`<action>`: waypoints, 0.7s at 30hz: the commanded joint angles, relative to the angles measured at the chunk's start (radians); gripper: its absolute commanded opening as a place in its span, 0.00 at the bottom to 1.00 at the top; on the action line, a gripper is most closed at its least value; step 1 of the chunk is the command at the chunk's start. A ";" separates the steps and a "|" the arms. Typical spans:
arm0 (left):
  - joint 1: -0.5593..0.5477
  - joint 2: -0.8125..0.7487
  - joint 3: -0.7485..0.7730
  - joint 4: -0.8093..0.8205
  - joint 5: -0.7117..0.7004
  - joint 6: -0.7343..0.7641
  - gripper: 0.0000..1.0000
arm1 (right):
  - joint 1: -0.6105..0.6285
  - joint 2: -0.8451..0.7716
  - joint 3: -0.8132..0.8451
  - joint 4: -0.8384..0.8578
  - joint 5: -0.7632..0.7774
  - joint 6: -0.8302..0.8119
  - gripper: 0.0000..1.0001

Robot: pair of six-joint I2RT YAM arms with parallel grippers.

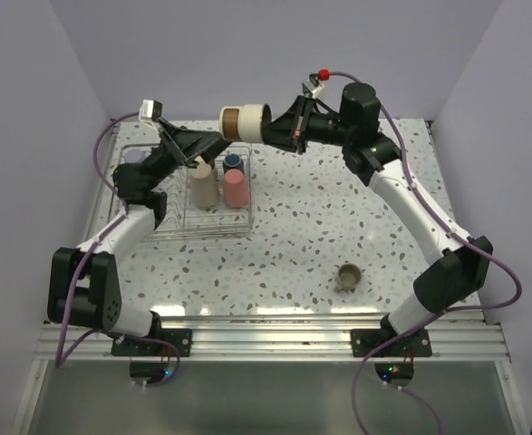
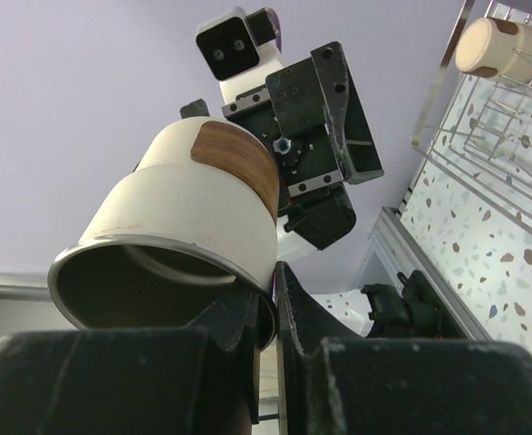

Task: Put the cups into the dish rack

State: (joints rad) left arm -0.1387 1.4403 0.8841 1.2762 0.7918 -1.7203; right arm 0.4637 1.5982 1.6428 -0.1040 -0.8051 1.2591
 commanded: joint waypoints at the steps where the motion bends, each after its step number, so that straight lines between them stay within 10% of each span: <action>1: -0.015 0.009 0.041 0.354 -0.022 -0.061 0.88 | 0.023 0.012 0.009 0.052 -0.043 0.016 0.00; 10: -0.015 0.060 0.039 0.595 -0.131 -0.211 0.87 | 0.027 0.020 -0.020 0.055 -0.046 0.003 0.00; 21: -0.019 0.020 0.105 0.431 0.013 -0.121 0.87 | 0.033 0.026 -0.025 0.009 -0.025 -0.035 0.00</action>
State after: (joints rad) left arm -0.1474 1.5040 0.9409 1.2995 0.7341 -1.8893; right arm 0.4992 1.6314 1.6077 -0.1093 -0.8051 1.2385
